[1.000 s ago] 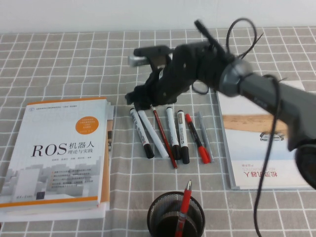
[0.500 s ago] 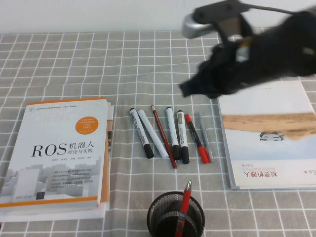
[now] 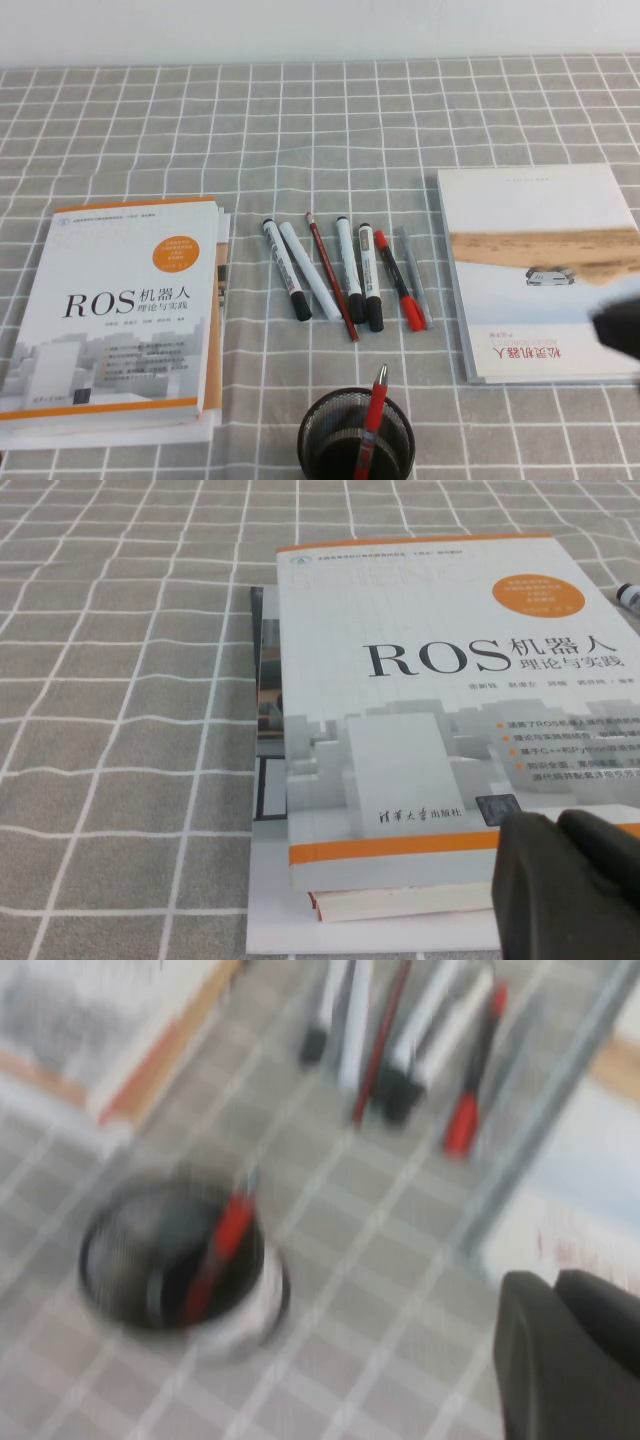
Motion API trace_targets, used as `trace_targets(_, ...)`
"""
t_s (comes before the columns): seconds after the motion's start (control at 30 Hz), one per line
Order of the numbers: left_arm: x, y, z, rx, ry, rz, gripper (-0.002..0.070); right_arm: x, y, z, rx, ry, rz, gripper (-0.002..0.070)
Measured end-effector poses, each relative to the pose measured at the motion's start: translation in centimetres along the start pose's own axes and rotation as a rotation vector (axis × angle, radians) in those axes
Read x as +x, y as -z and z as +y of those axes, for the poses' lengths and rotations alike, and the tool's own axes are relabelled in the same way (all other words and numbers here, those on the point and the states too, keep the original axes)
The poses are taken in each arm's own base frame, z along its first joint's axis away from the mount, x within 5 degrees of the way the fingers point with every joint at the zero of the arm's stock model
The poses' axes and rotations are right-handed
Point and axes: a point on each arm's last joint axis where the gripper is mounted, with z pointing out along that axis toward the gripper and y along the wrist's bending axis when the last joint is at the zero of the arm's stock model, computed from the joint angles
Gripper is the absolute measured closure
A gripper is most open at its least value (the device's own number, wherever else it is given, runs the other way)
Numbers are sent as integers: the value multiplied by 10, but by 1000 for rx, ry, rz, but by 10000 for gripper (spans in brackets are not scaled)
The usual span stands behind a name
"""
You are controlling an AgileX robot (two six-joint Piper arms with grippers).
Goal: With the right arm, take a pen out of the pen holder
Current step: 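Take a marker out of the pen holder and lay it on the table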
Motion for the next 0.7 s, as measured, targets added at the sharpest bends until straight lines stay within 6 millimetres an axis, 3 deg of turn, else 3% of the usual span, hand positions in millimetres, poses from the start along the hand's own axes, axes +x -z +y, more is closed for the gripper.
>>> trace_targets(0.17, 0, 0, 0, 0, 0, 0, 678, 36, 42, -2, -6, 10, -7, 688)
trace_targets(0.27, 0, 0, 0, 0, 0, 0, 678, 53, 54, -7, 21, 33, -54, 688)
trace_targets(0.4, 0, 0, 0, 0, 0, 0, 678, 73, 49, -14, 72, 64, -61, 688)
trace_targets(0.7, 0, 0, 0, 0, 0, 0, 678, 103, -2, -35, 181, -12, -230, 688)
